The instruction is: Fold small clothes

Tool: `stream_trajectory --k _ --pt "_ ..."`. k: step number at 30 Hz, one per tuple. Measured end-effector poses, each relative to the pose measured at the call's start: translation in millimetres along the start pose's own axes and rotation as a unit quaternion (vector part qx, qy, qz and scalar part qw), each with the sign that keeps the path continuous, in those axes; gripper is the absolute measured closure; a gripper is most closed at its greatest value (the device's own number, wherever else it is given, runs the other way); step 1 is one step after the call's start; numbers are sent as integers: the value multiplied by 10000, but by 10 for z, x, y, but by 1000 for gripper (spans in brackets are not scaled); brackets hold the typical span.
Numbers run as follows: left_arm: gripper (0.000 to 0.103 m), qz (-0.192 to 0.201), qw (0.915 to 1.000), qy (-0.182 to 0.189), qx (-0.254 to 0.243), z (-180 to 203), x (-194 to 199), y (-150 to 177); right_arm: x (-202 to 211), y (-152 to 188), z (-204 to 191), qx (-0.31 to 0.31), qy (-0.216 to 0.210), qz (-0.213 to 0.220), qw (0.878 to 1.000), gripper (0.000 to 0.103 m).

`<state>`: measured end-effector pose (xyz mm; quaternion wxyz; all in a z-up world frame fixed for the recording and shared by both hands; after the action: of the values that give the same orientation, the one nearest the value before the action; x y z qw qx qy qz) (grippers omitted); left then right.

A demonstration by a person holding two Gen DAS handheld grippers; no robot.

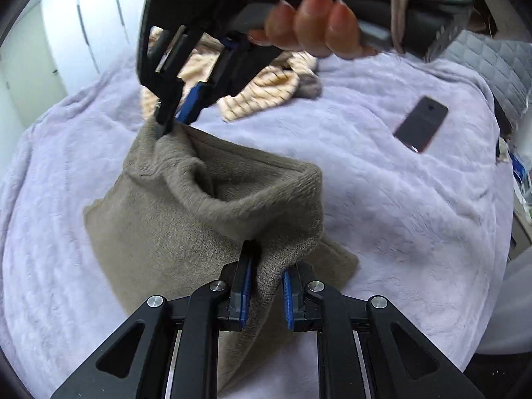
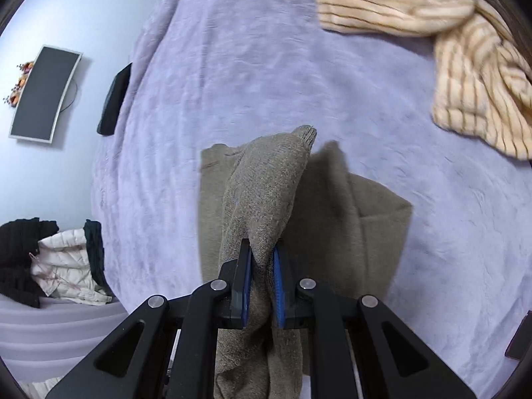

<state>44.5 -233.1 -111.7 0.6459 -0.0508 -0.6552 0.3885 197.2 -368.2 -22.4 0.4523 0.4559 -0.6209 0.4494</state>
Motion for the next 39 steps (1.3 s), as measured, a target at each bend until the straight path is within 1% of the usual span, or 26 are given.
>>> stream_trajectory --k 4,6,7,8,9,10,12,13,14,15,16,17,19,21,23,25,26,27,28,29,31,33,36,37,39 --pt "86 -384 9992 50 64 111 -286 117 -453 158 576 -386 40 -156 9991 90" --pt "86 -486 9986 24 186 117 -332 171 -639 230 767 -621 -99 -210 9978 88" --pt "86 -524 9983 -17 255 118 -327 189 -664 261 812 -739 -242 -170 9968 85" --pt "86 -540 9979 -67 343 117 -302 201 -659 285 832 -834 -366 -137 9957 84" --pt "86 -566 9976 -73 404 122 -282 207 -633 307 851 -904 -434 -117 9949 77" --pt "86 -608 9970 -80 466 131 -269 212 -591 337 851 -890 -414 -126 9951 70" --pt "86 -678 9956 -66 640 132 -242 227 -485 411 842 -749 -356 -77 9965 66" --pt "85 -665 9948 -23 769 106 -195 242 -384 471 810 -657 -379 -20 9971 62" --pt "76 -646 9936 -3 924 79 -134 251 -305 531 795 -611 -400 26 9973 59" --pt "52 -630 9924 -40 1052 47 -84 263 -227 594 770 -562 -400 81 9976 56" --pt "42 -571 9914 -109 1173 13 -19 263 -144 668 747 -489 -399 138 9979 55" --pt "39 -439 9905 -172 1288 -17 79 263 -61 762 707 -386 -394 207 9983 55" --pt "39 -414 9882 -175 1467 -67 172 285 74 933 619 -191 -482 338 9981 55" --pt "39 -391 9830 -226 1781 -185 254 332 125 1095 494 14 -656 363 9972 55" --pt "39 -420 9741 -281 2206 -375 290 378 64 1218 390 238 -646 237 9973 55" --pt "39 -460 9623 -388 2654 -557 328 448 -72 1319 302 438 -522 66 9977 55" --pt "39 -471 9583 -460 2782 -615 354 474 -130 1351 281 475 -496 -11 9976 55" --pt "39 -484 9543 -548 2899 -677 386 499 -187 1385 252 514 -462 -108 9976 59" --pt "39 -491 9515 -628 2973 -723 422 523 -229 1418 213 574 -415 -186 9973 77" --pt "39 -491 9498 -676 3014 -752 446 548 -244 1419 184 613 -408 -206 9971 86" --pt "38 -529 9461 -735 3110 -808 481 598 -243 1454 173 595 -260 -212 9977 95" --pt "37 -643 9405 -751 3250 -858 469 679 -275 1483 248 450 -90 -275 9986 96" --pt "37 -875 9294 -762 3504 -895 410 848 -405 1608 469 29 99 -463 9989 97" --pt "37 -945 9262 -774 3568 -889 389 900 -460 1650 551 -163 85 -525 9985 97" --pt "37 -1099 9226 -832 3602 -841 354 971 -549 1697 674 -491 3 -611 9969 97"
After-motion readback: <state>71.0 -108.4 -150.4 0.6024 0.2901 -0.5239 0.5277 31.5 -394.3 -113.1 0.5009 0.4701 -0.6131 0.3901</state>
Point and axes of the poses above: each gripper's, at about its wrist camera, not at the fingertips, and x roughly against the way its jaws point, z to its right, y to its underside, the point moved 4 cm from there along -x, roughly the way its jaws point, and after that the axes turned 13 degrees about y, right-handed, at the moved point
